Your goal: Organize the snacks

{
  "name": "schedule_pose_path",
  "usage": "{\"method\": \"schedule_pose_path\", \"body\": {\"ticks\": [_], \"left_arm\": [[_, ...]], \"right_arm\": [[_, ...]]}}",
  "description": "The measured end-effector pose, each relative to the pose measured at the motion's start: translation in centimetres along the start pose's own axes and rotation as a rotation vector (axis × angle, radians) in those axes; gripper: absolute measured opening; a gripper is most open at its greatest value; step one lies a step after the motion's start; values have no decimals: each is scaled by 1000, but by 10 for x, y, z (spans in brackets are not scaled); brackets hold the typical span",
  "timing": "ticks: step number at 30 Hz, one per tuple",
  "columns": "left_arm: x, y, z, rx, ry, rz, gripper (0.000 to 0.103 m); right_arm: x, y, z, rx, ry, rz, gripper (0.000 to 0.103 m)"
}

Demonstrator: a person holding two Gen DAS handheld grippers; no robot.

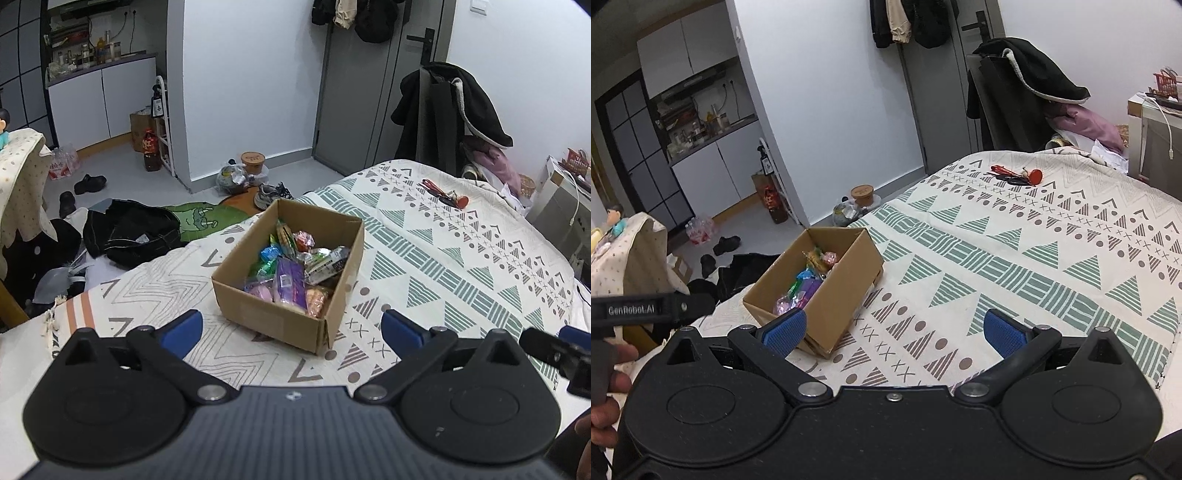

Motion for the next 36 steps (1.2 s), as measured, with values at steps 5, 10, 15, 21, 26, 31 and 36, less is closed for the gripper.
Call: {"method": "schedule_pose_path", "body": {"ticks": [5,10,15,21,26,31,36], "left_arm": [[0,2,0,-1,4,-2,102],[-1,2,-1,-2,3,-3,102],[-3,3,0,-13,7,-5,102],[-1,1,1,-12,8,-6,102],[-1,1,1,-12,7,-6,102],[-1,0,-1,-9,4,-7,102],[-2,-2,-3,-5,0,-13,102]], "right_arm": [[0,1,2,-2,-2,-4,103],[-1,1,2,-2,-4,-5,103],[-1,0,2,-2,-4,-3,103],[0,0,2,-2,-1,-1,103],[0,-1,2,2,2,5,103],[0,-1,1,2,2,3,103],[-1,-5,-1,6,-2,-1,103]]}}
Point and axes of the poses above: each gripper's, at about its wrist camera, not at the fingertips, and z roughly the way its jaws point, x to its right, y to its underside, the point moved 10 cm from there along z, roughly the way its jaws point, and after that the axes turned 4 degrees about y, right-handed, at the moved point
